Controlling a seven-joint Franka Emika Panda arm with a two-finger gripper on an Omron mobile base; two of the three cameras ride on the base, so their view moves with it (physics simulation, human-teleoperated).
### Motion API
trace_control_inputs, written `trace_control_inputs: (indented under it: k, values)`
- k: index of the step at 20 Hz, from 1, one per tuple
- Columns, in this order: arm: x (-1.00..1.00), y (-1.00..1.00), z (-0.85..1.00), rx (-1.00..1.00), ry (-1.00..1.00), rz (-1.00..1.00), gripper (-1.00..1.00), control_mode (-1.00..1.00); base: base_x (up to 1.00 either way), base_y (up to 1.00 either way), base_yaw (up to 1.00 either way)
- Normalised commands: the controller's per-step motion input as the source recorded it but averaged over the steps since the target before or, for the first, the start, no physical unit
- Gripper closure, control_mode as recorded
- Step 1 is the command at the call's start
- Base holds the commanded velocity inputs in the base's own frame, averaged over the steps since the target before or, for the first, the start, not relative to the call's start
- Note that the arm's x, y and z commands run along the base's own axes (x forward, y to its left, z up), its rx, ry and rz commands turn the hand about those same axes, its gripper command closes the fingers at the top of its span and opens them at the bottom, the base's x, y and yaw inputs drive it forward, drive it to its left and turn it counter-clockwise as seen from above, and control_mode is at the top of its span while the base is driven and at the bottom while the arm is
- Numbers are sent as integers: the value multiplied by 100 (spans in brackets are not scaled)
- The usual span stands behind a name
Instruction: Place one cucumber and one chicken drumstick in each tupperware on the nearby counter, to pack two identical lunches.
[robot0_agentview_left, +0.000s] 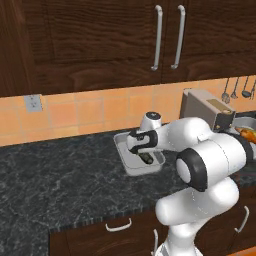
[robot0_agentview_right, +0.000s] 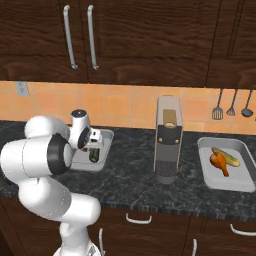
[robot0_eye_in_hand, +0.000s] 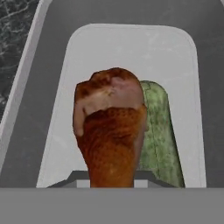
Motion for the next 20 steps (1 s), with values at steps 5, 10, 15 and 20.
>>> trace_control_inputs:
  k: [5, 10, 15, 20]
  values:
    - [42, 0, -40, 0, 9, 0, 100, -100, 0, 0, 0]
    - [8, -1, -31, -1, 4, -1, -100, -100, 0, 0, 0]
    - [-40, -2, 43, 0, -9, -9, -100, -100, 0, 0, 0]
    - [-72, 0, 87, 0, -21, -10, -100, -100, 0, 0, 0]
